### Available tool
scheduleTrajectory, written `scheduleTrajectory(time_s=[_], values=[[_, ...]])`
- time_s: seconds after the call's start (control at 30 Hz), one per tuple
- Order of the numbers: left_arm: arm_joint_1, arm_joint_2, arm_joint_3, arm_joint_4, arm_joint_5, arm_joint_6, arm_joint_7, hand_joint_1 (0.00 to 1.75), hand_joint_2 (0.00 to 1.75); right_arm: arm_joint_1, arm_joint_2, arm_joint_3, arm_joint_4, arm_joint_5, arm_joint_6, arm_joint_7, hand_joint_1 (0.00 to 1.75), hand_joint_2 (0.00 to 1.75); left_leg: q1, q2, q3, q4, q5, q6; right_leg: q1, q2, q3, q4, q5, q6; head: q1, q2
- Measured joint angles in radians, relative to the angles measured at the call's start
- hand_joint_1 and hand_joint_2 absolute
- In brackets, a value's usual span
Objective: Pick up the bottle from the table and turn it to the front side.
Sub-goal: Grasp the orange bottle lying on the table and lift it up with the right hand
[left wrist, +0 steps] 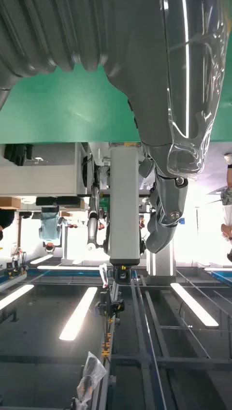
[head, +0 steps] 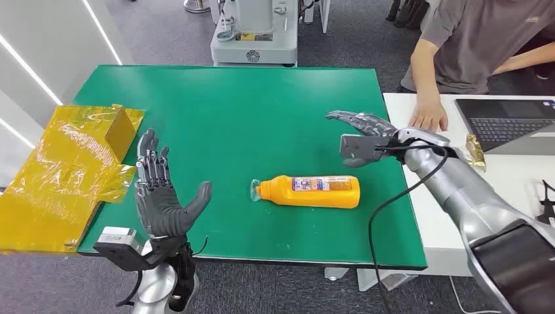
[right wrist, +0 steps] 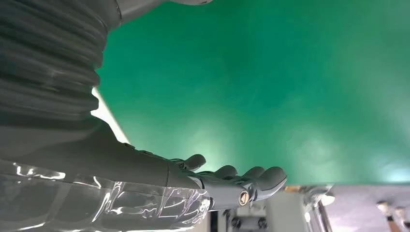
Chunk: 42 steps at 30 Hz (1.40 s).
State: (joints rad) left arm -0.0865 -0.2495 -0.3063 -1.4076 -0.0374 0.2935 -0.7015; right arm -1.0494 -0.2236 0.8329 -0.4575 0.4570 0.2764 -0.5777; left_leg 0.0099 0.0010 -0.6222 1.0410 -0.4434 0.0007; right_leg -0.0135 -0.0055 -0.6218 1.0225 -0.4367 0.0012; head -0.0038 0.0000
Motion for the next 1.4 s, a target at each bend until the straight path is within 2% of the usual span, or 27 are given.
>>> scheduleTrajectory(time_s=[0.27,0.5,0.9,0.93,1.03,1.07,1.2,1.4], values=[[0.006,0.001,0.000,0.000,-0.001,0.001,0.000,0.00,1.75,0.068,0.063,0.012,0.068,0.001,-0.048,-0.001,0.00,1.75,0.000,0.000,0.000,0.000,0.000,0.000,0.000,0.000,0.000,0.000,0.000,0.000,0.000,0.000],[0.012,0.002,0.000,0.000,0.003,-0.004,0.000,0.00,1.75,0.104,0.077,0.015,0.099,0.003,-0.047,-0.001,0.00,1.75,0.000,0.000,0.000,0.000,0.000,0.000,0.000,0.000,0.000,0.000,0.000,0.000,0.000,0.000],[0.011,0.003,0.000,0.000,0.003,0.001,0.000,0.00,1.75,0.108,0.111,0.025,0.131,0.022,-0.002,0.032,0.00,1.75,0.000,0.000,0.000,0.000,0.000,0.000,0.000,0.000,0.000,0.000,0.000,0.000,0.000,0.000],[0.011,0.003,0.000,0.000,0.003,0.002,0.000,0.00,1.75,0.108,0.113,0.025,0.132,0.022,0.004,0.032,0.04,1.75,0.000,0.000,0.000,0.000,0.000,0.000,0.000,0.000,0.000,0.000,0.000,0.000,0.000,0.000],[0.010,0.003,0.000,0.000,0.003,0.005,0.000,0.00,1.75,0.106,0.119,0.027,0.136,0.022,0.020,0.032,0.29,1.75,0.000,0.000,0.000,0.000,0.000,0.000,0.000,0.000,0.000,0.000,0.000,0.000,0.000,0.000],[0.010,0.003,0.000,0.000,0.003,0.006,0.000,0.00,1.75,0.106,0.120,0.027,0.137,0.022,0.023,0.032,0.31,1.75,0.000,0.000,0.000,0.000,0.000,0.000,0.000,0.000,0.000,0.000,0.000,0.000,0.000,0.000],[0.010,0.003,0.000,0.000,0.003,0.007,0.000,0.00,1.75,0.106,0.121,0.029,0.142,0.022,0.027,0.030,0.00,1.75,0.000,0.000,0.000,0.000,0.000,0.000,0.000,0.000,0.000,0.000,0.000,0.000,0.000,0.000],[0.010,0.003,0.000,0.000,0.006,0.009,0.000,0.00,1.75,0.107,0.121,0.029,0.145,0.021,0.025,0.028,0.00,1.75,0.000,0.000,0.000,0.000,0.000,0.000,0.000,0.000,0.000,0.000,0.000,0.000,0.000,0.000]])
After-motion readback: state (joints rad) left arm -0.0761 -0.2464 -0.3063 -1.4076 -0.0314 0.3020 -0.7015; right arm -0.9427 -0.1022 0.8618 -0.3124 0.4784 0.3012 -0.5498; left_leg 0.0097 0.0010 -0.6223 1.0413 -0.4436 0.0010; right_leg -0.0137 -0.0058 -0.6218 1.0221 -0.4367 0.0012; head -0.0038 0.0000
